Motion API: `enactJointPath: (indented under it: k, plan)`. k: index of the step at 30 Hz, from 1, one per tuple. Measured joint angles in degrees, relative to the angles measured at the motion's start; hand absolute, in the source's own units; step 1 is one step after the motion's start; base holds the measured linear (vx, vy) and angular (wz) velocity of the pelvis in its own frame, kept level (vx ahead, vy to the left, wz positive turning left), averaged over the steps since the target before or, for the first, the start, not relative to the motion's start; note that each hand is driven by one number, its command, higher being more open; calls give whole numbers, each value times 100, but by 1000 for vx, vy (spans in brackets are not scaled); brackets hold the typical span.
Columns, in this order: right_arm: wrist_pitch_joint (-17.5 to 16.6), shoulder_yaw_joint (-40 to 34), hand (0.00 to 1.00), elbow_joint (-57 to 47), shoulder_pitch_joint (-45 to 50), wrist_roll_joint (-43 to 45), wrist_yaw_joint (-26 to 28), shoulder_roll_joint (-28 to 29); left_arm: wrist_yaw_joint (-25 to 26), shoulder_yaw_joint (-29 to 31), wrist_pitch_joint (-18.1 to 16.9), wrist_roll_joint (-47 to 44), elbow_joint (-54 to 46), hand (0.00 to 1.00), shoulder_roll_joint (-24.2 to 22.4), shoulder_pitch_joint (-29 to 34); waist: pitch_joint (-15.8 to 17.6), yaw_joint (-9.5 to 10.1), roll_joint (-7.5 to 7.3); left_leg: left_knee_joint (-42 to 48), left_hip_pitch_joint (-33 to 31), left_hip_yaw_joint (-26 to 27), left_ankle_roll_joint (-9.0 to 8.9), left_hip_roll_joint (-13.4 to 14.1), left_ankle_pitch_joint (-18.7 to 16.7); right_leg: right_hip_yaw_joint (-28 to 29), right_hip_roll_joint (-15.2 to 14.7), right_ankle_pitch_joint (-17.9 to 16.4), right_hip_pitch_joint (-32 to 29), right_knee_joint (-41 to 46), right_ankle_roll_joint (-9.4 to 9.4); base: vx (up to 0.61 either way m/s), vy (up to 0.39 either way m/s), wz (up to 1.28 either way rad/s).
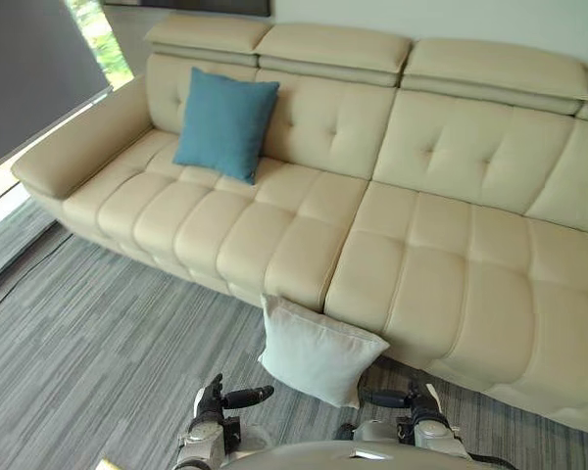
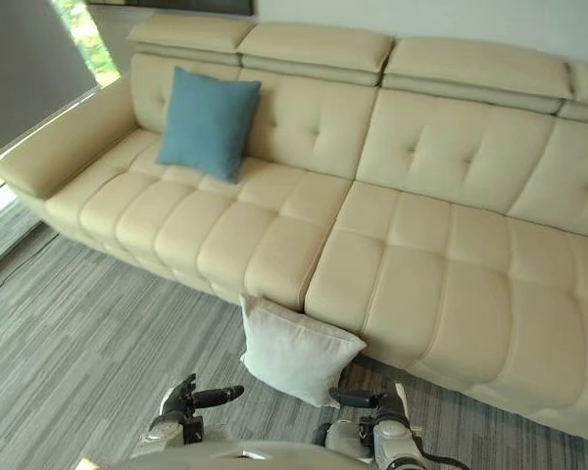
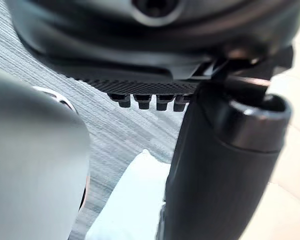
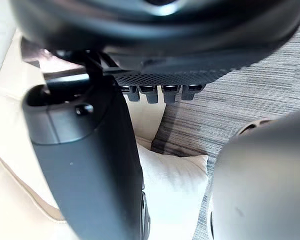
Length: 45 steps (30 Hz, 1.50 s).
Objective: Pick up cushions and gather them together orderly.
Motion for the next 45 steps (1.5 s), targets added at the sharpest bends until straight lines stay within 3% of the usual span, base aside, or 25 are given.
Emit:
enactJointPath:
  k: [1, 2, 5, 8, 15, 18, 23, 27, 34, 39, 40, 41, 42, 45]
  plan:
    - [-1, 0, 100, -2, 3, 2, -6, -3, 0, -1, -4, 1, -2, 100, -3, -2, 0, -5, 8, -166, -20, -126, 29, -32, 43, 96, -2, -40, -23, 85, 64, 19, 162, -80]
    - [-4, 22, 100, -13, 24, 1, -12, -29, 4, 1, -3, -6, 14, 100, -25, 7, -38, 5, 72, -383, -69, -249, -5, -37, 497, 281, 27, -131, -114, 310, 219, 39, 265, -78]
    - [6, 111, 100, -35, 147, -5, -9, 64, -4, -5, 5, 28, 88, 100, 107, 29, -238, -14, -109, -551, 145, 216, 92, -208, 392, 679, -131, -79, -196, 239, 441, 94, 254, -63]
    - [14, 108, 100, -27, 161, -4, -14, 97, -12, -10, 15, 88, 155, 100, 136, 25, -265, -27, -152, -760, 333, 437, 119, -321, 408, 870, -174, -50, -201, 179, 499, 97, 108, -35]
    - [-6, 120, 100, -28, 61, -7, -22, -53, -112, -351, 13, 342, 232, 100, 58, -68, -214, -66, 52, -954, 470, 581, 159, -414, 437, 886, -270, -134, -351, 481, 595, 61, -4, -7]
    - [-6, 121, 100, -10, -190, 0, -62, -65, -5, -410, 12, 233, 169, 100, 128, -335, 90, -67, -26, -479, -100, 436, 160, -416, 432, 793, -371, -234, -856, 947, 560, -78, -98, 24]
    - [-2, 100, 100, -192, -1095, 427, -329, -154, 346, -494, 0, -513, -182, 100, 262, -1241, 996, -8, -120, 996, -2116, 118, 157, -102, 143, 666, -276, -374, -2544, 1905, 356, -235, -106, 13]
    - [-7, -108, 100, -389, -1809, 731, -569, -316, 562, -207, -7, -809, -484, 100, 481, -2043, 1464, -28, -168, 1825, -3486, -121, 204, 28, 81, 613, -261, -399, -3760, 2554, 293, -253, -34, 8]
    - [-10, -339, 100, -446, -3331, 1352, -914, -338, 795, 349, -27, -1019, -611, 100, 873, -3487, 1832, -80, -192, 2398, -5155, -293, 240, 74, 315, 590, -291, -190, -5377, 3105, 101, -154, 14, 6]
    - [-46, -333, 100, -618, -4536, 1643, -1062, -271, 837, 68, -38, -1125, -700, 100, 901, -4544, 1927, -94, -193, 2664, -6169, -382, 250, 61, 444, 568, -334, -119, -6381, 3420, 61, -64, 29, 7]
    - [-51, -332, 0, -649, -4627, 1693, -1078, -260, 842, -11, -39, -1132, -733, 100, 897, -4613, 1943, -98, -190, 2683, -6237, -397, 247, 57, 453, 560, -338, -119, -6438, 3442, 61, -13, 20, 12]
    - [-74, -332, 0, -677, -4836, 1787, -1141, -220, 851, -169, -46, -1138, -811, 100, 880, -4775, 1963, -106, -192, 2732, -6403, -442, 236, 53, 469, 534, -343, -117, -6588, 3487, 58, -10, 17, 9]
    - [-79, -333, 0, -688, -4918, 1791, -1183, -199, 868, -264, -49, -1143, -841, 0, 864, -4867, 1972, -110, -189, 2750, -6490, -464, 229, 46, 480, 520, -351, -117, -6658, 3515, 58, -11, 19, 12]
    - [-166, -335, 0, -774, -5085, 1800, -1333, -121, 981, -537, -53, -1226, -1023, 0, 721, -5113, 1974, -136, -188, 2753, -6730, -480, 238, -25, 549, 509, -438, -118, -6926, 3618, 59, -7, 21, 16]
